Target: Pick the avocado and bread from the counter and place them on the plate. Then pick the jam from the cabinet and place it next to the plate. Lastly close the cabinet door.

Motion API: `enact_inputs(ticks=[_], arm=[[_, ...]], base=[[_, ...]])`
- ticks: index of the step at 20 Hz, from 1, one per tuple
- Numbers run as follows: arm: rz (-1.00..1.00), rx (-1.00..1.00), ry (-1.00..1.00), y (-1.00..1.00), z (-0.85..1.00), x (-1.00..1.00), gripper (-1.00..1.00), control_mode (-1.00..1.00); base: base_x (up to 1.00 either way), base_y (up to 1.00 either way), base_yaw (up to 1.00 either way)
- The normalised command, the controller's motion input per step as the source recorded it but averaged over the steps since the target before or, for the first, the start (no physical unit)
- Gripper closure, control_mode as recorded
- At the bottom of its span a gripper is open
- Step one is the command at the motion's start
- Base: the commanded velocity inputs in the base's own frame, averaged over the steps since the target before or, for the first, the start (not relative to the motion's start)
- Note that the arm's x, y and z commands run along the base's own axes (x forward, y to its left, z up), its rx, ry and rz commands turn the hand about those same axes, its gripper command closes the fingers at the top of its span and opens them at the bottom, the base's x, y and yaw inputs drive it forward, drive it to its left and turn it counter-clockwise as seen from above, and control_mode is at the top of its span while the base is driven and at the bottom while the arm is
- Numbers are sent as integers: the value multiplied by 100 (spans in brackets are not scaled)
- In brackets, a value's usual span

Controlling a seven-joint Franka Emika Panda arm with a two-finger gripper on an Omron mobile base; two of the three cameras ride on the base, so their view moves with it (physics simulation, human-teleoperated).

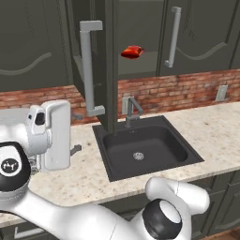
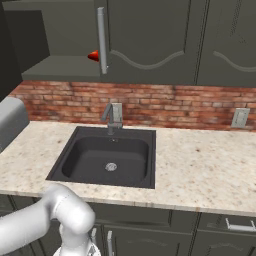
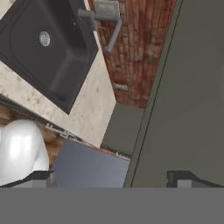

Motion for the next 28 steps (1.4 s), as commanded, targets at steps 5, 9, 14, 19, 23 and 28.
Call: enact_inputs(ticks=[5,9,14,19,23,28], arm=[[0,0,4,-22,1,51,-100,-100],[0,-3,0,-58,67,0,-100,-100],[0,-18,-7,-83,75,-19,-100,-100],[0,-18,-1,-100,23,-16,-100,-100],[0,-7,9,-100,-5,32,-100,-100],[7,5,34,-100,-35,100,-100,-100]], base=[[0,0,0],[0,0,0],[0,0,0],[0,0,0],[0,0,0],[0,0,0]])
